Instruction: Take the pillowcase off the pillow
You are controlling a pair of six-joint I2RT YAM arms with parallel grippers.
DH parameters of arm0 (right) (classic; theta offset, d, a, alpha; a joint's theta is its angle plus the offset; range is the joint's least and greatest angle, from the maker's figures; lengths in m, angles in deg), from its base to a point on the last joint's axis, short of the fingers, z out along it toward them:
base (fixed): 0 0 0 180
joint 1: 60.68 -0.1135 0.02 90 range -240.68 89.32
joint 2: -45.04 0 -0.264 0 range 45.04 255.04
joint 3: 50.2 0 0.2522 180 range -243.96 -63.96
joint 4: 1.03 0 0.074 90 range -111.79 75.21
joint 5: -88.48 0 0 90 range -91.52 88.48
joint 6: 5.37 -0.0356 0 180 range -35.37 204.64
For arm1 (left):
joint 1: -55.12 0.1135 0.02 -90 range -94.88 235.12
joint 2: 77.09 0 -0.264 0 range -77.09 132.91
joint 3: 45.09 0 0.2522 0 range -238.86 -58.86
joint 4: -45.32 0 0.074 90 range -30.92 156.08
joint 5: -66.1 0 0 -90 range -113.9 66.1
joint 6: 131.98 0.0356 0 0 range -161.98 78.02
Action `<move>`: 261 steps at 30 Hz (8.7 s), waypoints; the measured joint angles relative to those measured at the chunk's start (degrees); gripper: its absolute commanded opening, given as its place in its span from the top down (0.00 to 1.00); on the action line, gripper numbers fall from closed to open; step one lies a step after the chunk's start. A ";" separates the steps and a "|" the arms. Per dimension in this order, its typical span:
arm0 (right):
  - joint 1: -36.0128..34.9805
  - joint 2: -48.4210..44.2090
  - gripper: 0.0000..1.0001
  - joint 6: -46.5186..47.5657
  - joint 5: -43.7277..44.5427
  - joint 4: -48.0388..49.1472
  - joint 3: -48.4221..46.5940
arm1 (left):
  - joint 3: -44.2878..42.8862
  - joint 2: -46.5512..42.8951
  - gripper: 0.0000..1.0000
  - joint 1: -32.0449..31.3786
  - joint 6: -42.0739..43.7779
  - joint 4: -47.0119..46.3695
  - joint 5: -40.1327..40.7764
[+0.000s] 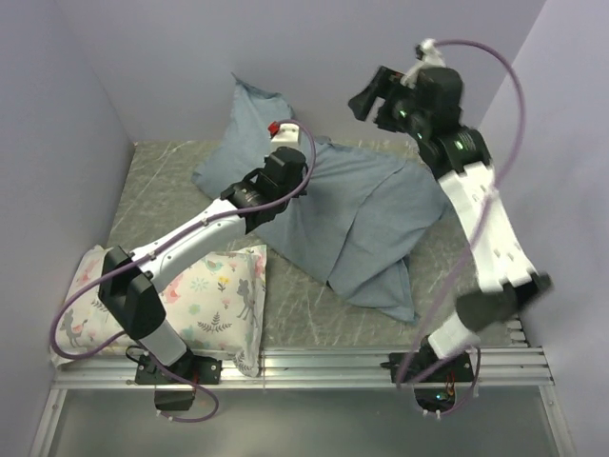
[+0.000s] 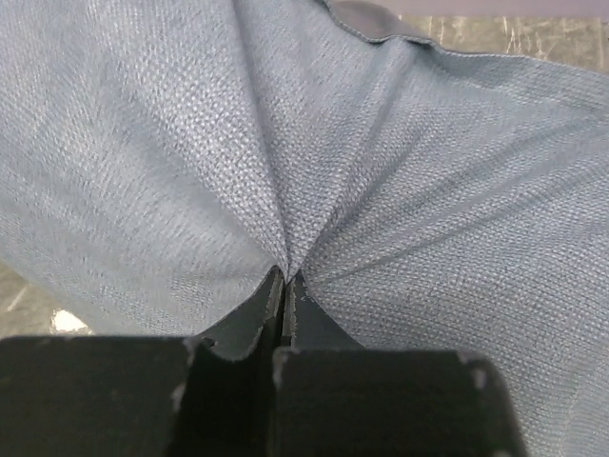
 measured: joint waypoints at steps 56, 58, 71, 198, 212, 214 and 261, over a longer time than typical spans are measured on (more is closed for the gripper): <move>-7.45 -32.68 1.00 -2.91 20.33 17.03 74.71 | 6.16 -7.32 0.13 -0.92 -1.75 -8.55 -23.47; -7.45 -32.70 1.00 -2.97 20.22 17.09 74.77 | 5.29 -5.16 0.11 -2.73 -1.42 -8.37 -22.64; -8.02 -33.77 0.79 -2.58 19.85 14.53 72.91 | 5.33 7.61 1.00 -0.04 -2.03 -5.20 -12.48; -19.98 -37.92 0.98 -24.76 20.98 20.57 86.95 | -0.57 -6.21 0.12 -1.77 2.36 15.21 -11.47; -19.98 -37.94 0.99 -24.81 20.96 20.46 86.95 | -1.46 4.87 0.01 -7.87 1.36 11.91 -14.40; -19.98 -37.94 0.99 -24.81 20.94 20.46 86.95 | -1.49 8.02 0.01 -7.85 1.33 11.28 -15.10; -18.10 -31.87 0.94 -28.28 22.75 27.50 87.38 | -24.94 21.03 1.00 11.52 -3.78 22.86 -43.39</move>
